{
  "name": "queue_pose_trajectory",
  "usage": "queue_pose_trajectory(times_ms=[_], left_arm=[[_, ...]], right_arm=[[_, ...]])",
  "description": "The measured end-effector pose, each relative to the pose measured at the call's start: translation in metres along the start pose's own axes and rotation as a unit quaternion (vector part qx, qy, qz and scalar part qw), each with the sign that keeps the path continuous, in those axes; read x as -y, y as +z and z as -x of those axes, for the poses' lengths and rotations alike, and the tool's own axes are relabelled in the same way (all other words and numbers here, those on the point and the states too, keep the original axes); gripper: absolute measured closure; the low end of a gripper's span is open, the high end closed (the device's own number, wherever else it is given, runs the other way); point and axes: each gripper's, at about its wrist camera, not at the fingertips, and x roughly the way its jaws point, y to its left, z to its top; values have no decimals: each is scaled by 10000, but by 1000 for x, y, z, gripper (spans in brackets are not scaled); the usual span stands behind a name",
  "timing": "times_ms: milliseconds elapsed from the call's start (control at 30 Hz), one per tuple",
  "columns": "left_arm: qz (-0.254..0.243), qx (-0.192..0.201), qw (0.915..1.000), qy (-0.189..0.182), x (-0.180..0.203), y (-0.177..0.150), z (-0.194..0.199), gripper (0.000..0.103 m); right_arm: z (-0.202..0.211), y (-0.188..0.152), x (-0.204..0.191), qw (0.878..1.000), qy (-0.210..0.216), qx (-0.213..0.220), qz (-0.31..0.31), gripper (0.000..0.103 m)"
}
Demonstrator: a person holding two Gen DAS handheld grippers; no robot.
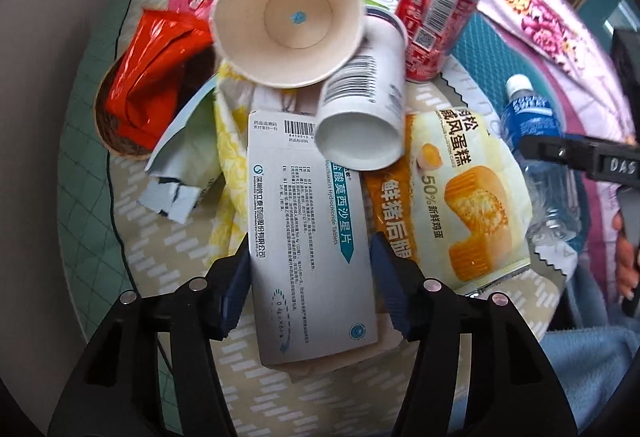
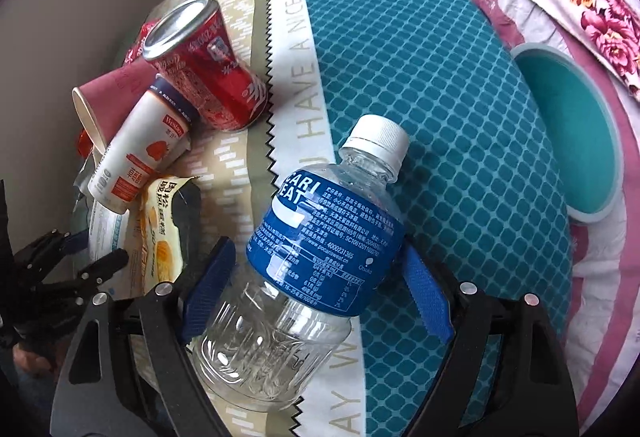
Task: Collect trash
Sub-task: 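Lift the white medicine box out of the pile with the left tool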
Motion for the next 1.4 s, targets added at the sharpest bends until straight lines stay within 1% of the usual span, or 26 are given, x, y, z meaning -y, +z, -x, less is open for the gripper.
queue_pose_trajectory(times_ms=[100,133,167,200,233,267,300,333,400,467,533,567,633,700,733,800,833,900,933,967,1067,1133,1200,1267,1300,1400], left_arm=[[-147,71,9998,135,19,1,0,45],[-162,103,9997,168,22,1,1,46],[-177,133,9996,194,25,2,3,49],[-177,170,9995,205,26,2,7,56],[-165,250,9994,189,25,1,14,71],[-144,273,9995,6,23,1,22,77],[-162,282,9993,-164,21,2,28,78],[-223,299,9991,-214,22,2,31,79],[-375,184,9988,-246,26,2,28,79],[-440,98,9987,-216,35,6,19,71],[-447,8,9984,-345,39,7,13,70],[-452,-133,9980,-433,42,8,5,70],[-523,-366,9973,-371,50,4,-7,70],[-634,-516,9966,-141,57,1,-17,70],[-632,-498,9967,-120,58,1,-16,70],[-528,-475,9972,-218,55,4,-10,70],[-476,-439,9977,-185,51,4,-5,70],[-419,-360,9984,-70,44,4,4,65],[-397,-308,9987,-42,39,2,11,61],[-369,-256,9990,-80,37,3,16,59],[-277,-114,9994,-154,35,5,22,60],[-315,-117,9993,-158,41,7,24,60],[-442,-59,9990,4,52,9,28,60],[-440,48,9988,219,51,8,38,59],[-404,92,9988,257,50,8,40,59],[-207,266,9990,303,36,8,46,51]], right_arm=[[3,-5,6,10000,61,25,-15,24],[4,-6,6,10000,77,37,-5,26],[1,-3,10,9999,101,55,13,26],[-5,-5,16,9999,121,70,28,26],[-4,-6,18,9998,164,87,38,27],[-3,-8,19,9997,206,107,52,27],[-1,-9,21,9996,234,125,68,27],[-2,-9,20,9995,256,147,89,27],[0,-10,21,9993,301,174,120,27],[1,-11,23,9990,381,201,112,27],[2,-12,27,9988,433,211,71,27],[2,-12,29,9988,445,208,52,27],[3,-11,34,9986,494,196,-8,27],[4,-11,39,9985,509,218,-46,27],[5,-11,42,9984,517,231,-74,27],[5,-11,49,9981,552,228,-142,27],[4,-10,53,9980,562,218,-181,27],[3,-10,56,9977,609,211,-225,27],[3,-10,57,9975,630,218,-229,27],[3,-10,56,9975,637,228,-222,27],[2,-9,52,9973,679,224,-184,27],[3,-10,52,9972,694,210,-160,27],[4,-10,53,9971,708,204,-179,27],[4,-10,54,9970,711,206,-205,27],[4,-9,55,9970,718,205,-219,27],[4,-10,54,9969,725,211,-199,27]])
